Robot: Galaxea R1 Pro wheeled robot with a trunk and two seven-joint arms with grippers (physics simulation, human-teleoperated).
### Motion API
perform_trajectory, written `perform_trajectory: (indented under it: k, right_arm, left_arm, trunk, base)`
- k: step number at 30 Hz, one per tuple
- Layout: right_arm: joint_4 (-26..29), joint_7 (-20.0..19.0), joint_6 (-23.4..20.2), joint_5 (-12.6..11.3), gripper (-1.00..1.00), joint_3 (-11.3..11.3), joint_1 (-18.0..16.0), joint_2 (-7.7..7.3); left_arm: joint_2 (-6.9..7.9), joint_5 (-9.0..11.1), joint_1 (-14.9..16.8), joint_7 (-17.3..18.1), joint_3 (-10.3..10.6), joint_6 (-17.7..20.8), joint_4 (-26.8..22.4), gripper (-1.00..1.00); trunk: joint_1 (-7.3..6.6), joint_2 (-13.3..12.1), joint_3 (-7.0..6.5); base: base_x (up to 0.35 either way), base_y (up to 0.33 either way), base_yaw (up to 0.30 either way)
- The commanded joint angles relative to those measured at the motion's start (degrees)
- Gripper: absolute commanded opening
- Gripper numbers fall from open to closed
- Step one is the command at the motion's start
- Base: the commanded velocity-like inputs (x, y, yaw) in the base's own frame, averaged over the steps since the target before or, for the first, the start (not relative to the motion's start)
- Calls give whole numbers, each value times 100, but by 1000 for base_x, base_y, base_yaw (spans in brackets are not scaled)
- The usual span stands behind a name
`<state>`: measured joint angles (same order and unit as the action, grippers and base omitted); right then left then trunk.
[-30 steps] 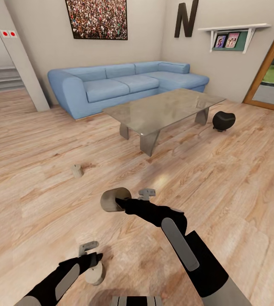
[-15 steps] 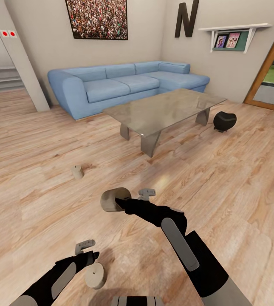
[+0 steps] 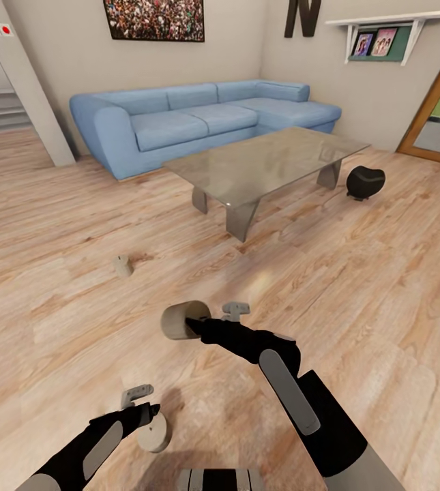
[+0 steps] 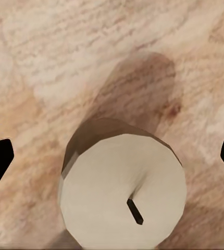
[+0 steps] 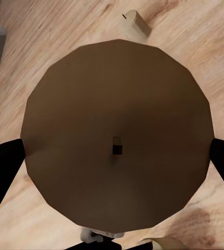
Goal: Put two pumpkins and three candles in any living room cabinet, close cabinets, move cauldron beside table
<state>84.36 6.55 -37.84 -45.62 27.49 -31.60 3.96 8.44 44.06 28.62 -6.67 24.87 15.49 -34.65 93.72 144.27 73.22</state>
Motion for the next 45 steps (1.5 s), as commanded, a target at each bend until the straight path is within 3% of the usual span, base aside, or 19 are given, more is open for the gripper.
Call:
perform_trajectory:
  k: [1, 4, 10, 18, 24, 29, 32, 45]
  right_arm:
    - [9, 59, -13, -83, -100, 3, -4, 0]
    - [10, 63, -13, -285, -100, 2, -4, -13]
    - [38, 52, -8, -524, -100, 3, -4, -246]
    - [62, 49, -8, -544, -100, 10, -4, -280]
    - [55, 49, -9, -544, -100, 10, -4, -281]
    - [54, 49, -6, -544, -100, 6, -4, -281]
    - [54, 49, -5, -544, -100, 7, -4, -281]
    - [54, 49, -6, -544, -100, 5, -4, -281]
  left_arm:
    - [9, 51, 3, -55, 44, 10, -15, 100]
    - [3, 25, 3, -57, 44, 14, -15, 100]
    - [-2, 7, 3, -62, 53, 16, -15, 100]
    - [-70, 6, 3, -56, 102, 16, -15, 100]
    - [-197, -2, 3, -53, 198, 8, -15, 100]
    - [-210, -8, 3, -61, 320, 3, -15, 100]
    - [-211, -13, 3, -67, 332, -1, -15, 100]
    - [-211, -20, 3, -71, 335, -16, -15, 100]
  trunk:
    - [1, 4, 27]
    - [9, 8, 94]
    - [24, 16, 227]
    - [45, 26, 404]
    - [45, 26, 404]
    - [45, 26, 404]
    - [53, 30, 470]
    - [58, 33, 515]
  base:
    - [0, 0, 0]
    - [0, 0, 0]
    - [0, 0, 0]
    - [0, 0, 0]
    - [0, 0, 0]
    - [0, 0, 0]
    - [0, 0, 0]
    - [0, 0, 0]
